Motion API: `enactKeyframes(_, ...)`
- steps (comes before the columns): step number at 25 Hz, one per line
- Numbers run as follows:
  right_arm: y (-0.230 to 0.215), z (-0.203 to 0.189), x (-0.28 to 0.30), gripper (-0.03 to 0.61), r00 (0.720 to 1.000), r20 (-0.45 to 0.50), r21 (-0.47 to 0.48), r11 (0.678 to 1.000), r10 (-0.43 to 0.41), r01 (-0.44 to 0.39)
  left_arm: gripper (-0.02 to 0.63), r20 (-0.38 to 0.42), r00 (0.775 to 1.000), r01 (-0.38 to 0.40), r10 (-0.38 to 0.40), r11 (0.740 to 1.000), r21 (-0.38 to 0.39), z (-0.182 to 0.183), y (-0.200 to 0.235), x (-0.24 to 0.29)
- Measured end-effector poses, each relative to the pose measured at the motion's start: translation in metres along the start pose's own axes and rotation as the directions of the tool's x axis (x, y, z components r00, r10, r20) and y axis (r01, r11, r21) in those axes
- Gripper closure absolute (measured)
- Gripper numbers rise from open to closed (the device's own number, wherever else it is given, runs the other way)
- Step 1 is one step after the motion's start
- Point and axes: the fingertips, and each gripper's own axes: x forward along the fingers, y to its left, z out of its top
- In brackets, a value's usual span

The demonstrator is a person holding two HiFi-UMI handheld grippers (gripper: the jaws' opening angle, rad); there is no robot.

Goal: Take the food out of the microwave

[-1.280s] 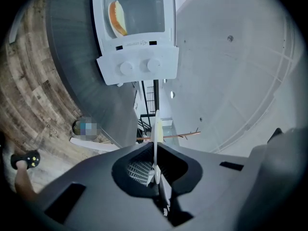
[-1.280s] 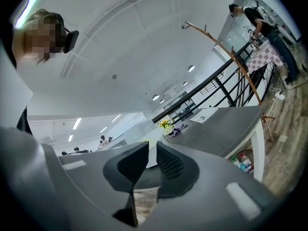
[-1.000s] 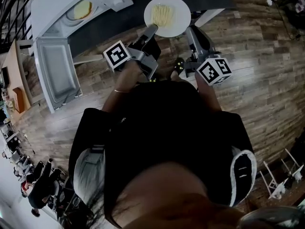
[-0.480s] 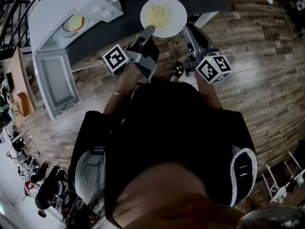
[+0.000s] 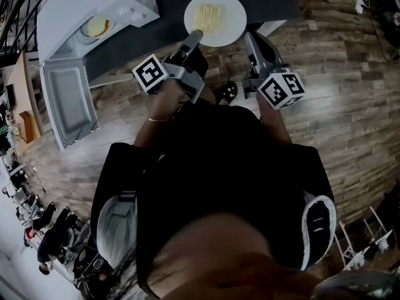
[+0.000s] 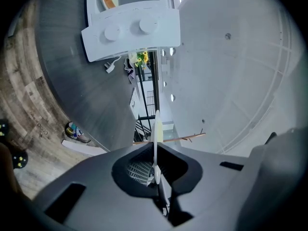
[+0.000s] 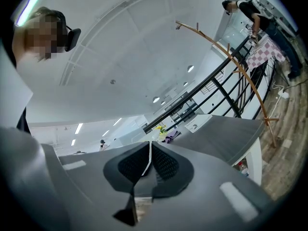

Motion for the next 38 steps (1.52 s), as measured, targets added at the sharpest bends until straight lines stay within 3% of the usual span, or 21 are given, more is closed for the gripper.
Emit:
enactKeyframes(7,-0.002,0.001,0.005,0.566,1.000,-0.021,-0.007,1.000,-0.004,0.004,0.598,0.014,1.000,-0.001,0.002,1.000,-0.005,0.007,0.001,0.004)
enactKeyframes(24,0.005,-0.002,0.032,0.565,0.995,-0.066,0.000,0.997,0.078,-0.078,0.598,0.116,0.993,-0.004,0.004,1.000,-0.001,0.040,0.007,-0.001)
enactKeyframes(38,-0.025,0.007,0.018,0.565,0.998,-0.061,-0.010,1.000,0.012,-0.013,0.598,0.083,0.997,0.006,-0.004,1.000,-0.019,0.030,0.019,0.027)
